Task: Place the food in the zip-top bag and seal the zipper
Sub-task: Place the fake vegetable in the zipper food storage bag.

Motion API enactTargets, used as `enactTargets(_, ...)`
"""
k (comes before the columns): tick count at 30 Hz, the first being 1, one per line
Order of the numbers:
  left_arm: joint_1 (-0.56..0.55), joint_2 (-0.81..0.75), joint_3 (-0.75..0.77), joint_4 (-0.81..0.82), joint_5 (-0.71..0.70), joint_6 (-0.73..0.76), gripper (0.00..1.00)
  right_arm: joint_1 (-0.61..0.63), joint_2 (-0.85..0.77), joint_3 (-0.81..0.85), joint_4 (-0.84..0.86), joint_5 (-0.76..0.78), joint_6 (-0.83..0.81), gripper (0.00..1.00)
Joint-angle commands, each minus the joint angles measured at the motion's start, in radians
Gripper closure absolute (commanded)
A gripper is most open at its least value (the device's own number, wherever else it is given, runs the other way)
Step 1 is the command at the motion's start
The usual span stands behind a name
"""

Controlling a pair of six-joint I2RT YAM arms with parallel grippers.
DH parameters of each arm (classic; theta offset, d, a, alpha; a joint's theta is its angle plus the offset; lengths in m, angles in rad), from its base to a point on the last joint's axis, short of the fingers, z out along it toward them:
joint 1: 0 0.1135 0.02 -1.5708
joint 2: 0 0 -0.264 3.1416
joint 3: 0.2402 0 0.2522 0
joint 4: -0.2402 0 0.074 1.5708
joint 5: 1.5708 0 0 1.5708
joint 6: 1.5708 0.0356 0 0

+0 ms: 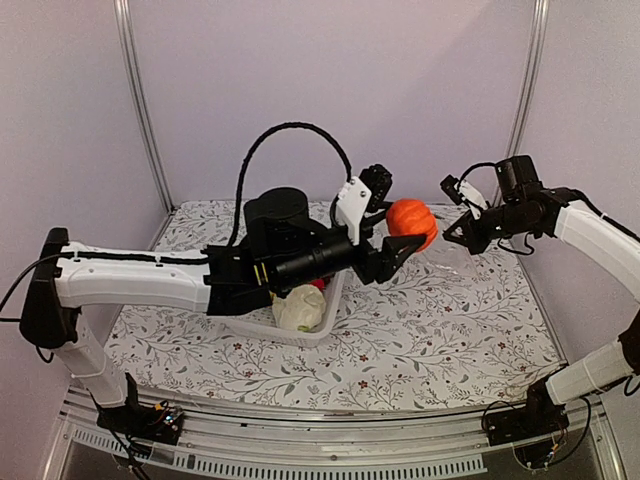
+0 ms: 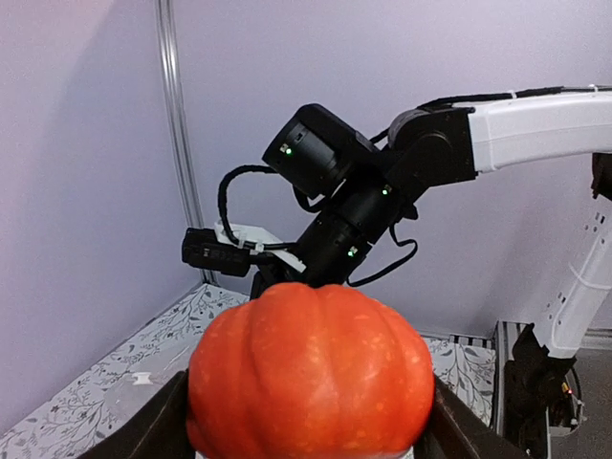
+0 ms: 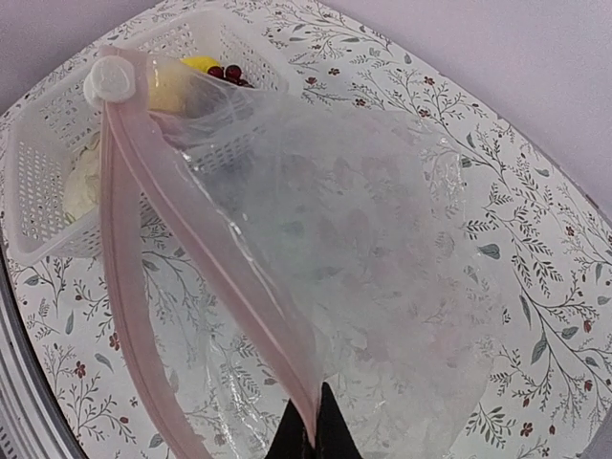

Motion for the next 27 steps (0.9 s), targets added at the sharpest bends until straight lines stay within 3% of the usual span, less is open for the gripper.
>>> enactTargets(1, -0.048, 0.121, 0.091, 0.167, 0.02, 0.043, 0.55, 0.006, -0.018, 0.019, -0.055, -0.056, 0.018, 1.0)
enactTargets(12, -0.107, 0.366, 0.218, 0.315, -0.159, 0.18, 0.58, 0.006, -0.076, 0.044, -0.141, -0.156, 0.042, 1.0)
enactTargets(27, -0.101, 0.588, 0.342, 0.328, -0.472, 0.438, 0.59, 0.005, -0.122, 0.037, -0.164, -0.188, 0.06, 1.0)
